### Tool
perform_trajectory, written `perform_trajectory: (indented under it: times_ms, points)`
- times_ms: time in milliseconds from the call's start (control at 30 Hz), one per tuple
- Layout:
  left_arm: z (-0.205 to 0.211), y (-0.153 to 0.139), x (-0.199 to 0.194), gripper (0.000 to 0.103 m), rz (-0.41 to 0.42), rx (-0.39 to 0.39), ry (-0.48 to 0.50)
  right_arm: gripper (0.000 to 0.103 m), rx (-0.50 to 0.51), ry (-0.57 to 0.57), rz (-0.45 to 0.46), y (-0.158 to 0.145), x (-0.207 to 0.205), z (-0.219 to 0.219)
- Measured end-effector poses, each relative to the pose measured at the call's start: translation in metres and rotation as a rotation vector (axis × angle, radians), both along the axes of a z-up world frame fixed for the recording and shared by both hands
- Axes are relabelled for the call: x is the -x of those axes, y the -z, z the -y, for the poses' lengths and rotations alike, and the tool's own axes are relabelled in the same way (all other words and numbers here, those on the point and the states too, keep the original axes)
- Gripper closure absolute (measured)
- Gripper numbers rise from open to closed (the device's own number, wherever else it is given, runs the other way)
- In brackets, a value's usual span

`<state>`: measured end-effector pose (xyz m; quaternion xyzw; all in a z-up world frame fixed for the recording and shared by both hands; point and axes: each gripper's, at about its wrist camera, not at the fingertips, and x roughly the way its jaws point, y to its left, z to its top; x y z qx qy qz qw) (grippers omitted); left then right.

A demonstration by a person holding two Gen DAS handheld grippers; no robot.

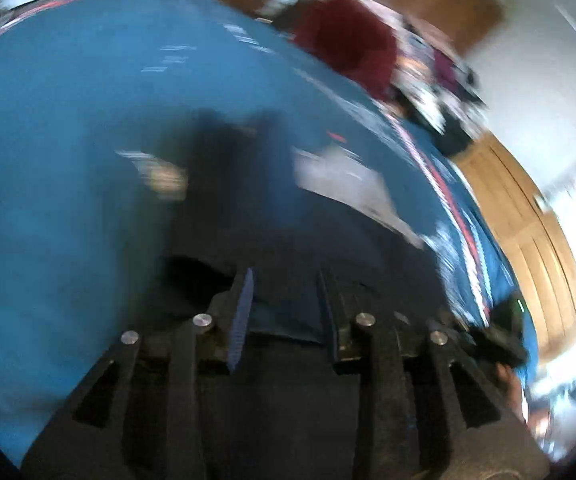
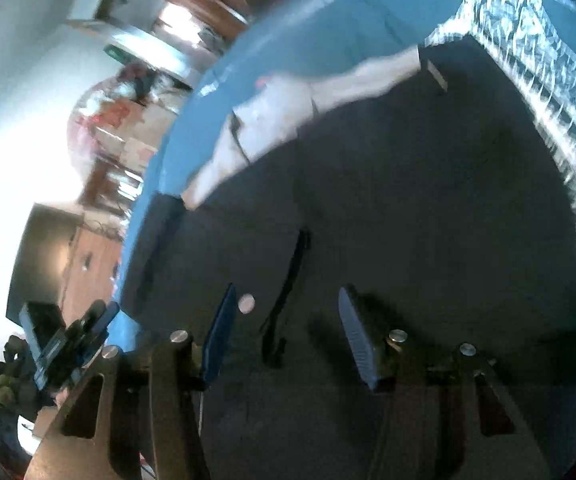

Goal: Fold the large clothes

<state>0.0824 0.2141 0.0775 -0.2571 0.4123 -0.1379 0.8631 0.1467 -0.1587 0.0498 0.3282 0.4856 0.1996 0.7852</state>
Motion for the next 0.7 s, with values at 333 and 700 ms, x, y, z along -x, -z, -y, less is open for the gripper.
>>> perform_trajectory:
  times_ms: [333, 700]
  points:
    - [-0.031, 0.022, 0.010, 0.073, -0.024, -0.018, -0.139, 0.044, -0.009, -0.047, -0.065, 0.024, 0.003, -0.052]
    - [-0.034, 0.008, -0.002, 0.069, 0.029, -0.106, -0.108, 0.097, 0.062, -0.053, 0.161, -0.065, 0.028, -0.038]
